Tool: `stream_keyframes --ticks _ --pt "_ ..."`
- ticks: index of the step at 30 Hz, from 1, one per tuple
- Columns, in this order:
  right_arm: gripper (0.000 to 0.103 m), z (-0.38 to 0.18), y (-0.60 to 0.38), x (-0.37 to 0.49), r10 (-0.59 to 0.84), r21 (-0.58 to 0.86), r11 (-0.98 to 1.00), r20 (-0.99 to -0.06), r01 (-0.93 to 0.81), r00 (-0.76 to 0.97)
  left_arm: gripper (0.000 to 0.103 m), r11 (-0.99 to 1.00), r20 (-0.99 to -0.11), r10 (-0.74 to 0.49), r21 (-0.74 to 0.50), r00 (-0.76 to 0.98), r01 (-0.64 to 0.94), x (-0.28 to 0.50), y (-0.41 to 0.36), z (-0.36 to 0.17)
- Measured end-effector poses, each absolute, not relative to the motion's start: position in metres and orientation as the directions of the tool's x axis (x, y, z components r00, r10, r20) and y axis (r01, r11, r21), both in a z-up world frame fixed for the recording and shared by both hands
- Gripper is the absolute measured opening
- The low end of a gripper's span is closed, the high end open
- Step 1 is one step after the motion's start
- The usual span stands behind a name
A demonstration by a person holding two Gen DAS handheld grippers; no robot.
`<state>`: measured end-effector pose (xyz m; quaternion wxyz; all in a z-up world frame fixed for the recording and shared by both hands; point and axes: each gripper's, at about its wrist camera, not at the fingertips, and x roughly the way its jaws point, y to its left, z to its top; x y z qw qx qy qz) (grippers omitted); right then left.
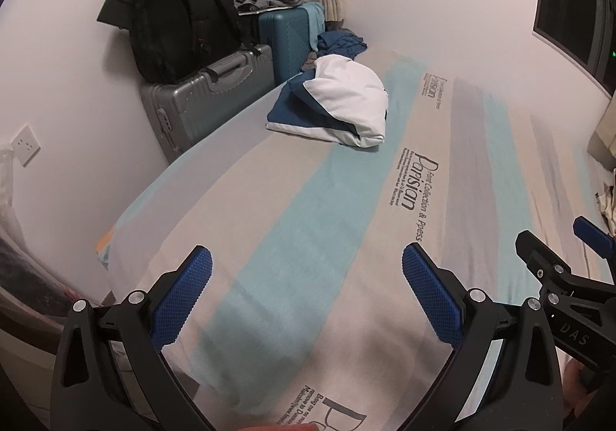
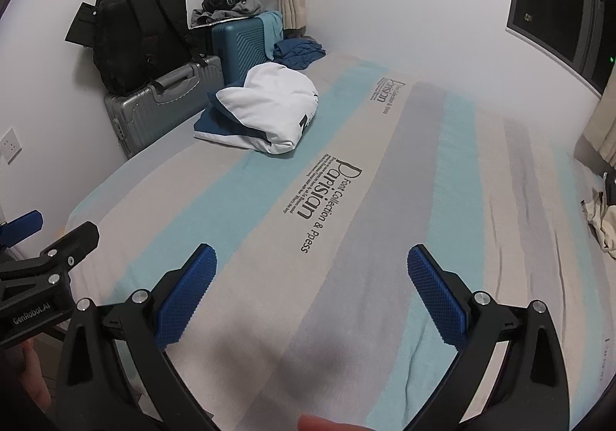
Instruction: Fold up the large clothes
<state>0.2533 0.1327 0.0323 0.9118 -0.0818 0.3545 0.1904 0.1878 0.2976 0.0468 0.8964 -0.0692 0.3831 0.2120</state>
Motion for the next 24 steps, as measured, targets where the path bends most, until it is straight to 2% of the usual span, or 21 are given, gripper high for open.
stream_keyframes --ticks 16,24 --pt "0.096 0.0334 0.1295 0.2554 0.281 -0.027 0.913 -0.682 -0.407 0.675 0.097 0.9 -0.716 0.316 0.019 0.623 -0.435 0.1896 0.2946 0.0439" --pt "0.096 0.0305 0.1339 0.2543 0.279 -0.03 0.912 -0.687 -0.41 0.671 0.097 0.901 -0.701 0.339 0.05 0.627 -0.432 0.1879 0.2914 0.0455"
